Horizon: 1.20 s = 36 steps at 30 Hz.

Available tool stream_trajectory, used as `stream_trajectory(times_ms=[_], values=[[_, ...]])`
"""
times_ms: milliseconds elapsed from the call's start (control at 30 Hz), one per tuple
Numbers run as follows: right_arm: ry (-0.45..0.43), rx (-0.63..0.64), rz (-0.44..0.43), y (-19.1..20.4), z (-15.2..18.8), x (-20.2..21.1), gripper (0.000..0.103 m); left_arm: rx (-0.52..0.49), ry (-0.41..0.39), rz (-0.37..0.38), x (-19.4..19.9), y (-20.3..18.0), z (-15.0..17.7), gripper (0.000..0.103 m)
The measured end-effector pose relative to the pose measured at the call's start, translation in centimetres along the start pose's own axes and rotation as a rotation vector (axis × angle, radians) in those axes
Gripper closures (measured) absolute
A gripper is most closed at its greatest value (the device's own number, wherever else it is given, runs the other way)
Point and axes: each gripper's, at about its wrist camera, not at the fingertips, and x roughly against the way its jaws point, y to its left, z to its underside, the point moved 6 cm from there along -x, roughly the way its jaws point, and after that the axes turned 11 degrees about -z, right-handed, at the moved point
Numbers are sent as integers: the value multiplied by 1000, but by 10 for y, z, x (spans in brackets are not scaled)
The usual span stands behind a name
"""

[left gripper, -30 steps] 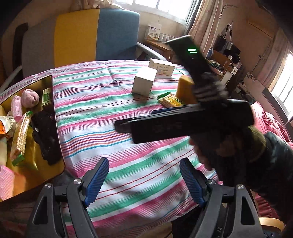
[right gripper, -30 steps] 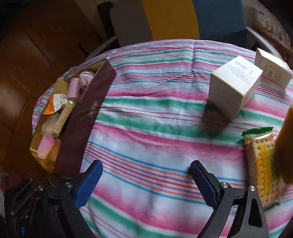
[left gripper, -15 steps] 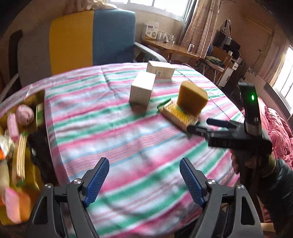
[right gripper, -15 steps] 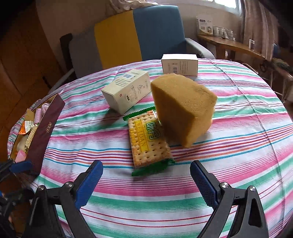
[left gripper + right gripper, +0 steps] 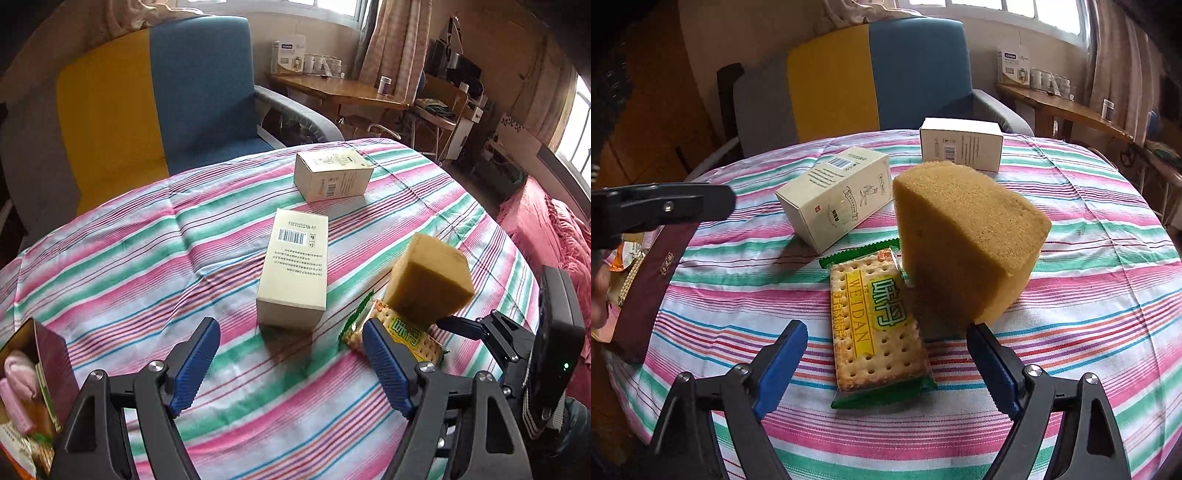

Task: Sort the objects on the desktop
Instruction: 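Close left tool on white box while right tool grasps WEIDAN cracker pack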

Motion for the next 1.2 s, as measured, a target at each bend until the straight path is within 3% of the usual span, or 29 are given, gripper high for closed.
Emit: stream_trajectory(times_ms=[233, 367, 433, 733, 800, 967, 1200], values=[[-7, -1, -4, -2, 2, -8, 6, -60, 14, -31, -41, -11, -24, 22], [-8, 8, 3, -2, 3, -9, 5, -14, 52, -3, -62, -6, -29, 46], [-10, 7, 1, -2, 4, -9, 5, 16, 78, 24, -70, -3, -26, 51], [6, 30, 21, 0, 6, -10, 6, 63, 61, 37, -42, 6, 9, 52], [5, 34, 43, -1, 7, -9, 11, 73, 56, 40, -36, 8, 17, 52], [-6, 33, 87, -2, 12, -1, 33, 99, 65, 59, -10, 8, 51, 52], [-8, 29, 107, 4, 25, 13, 46, 129, 59, 94, 36, 1, 94, 52]])
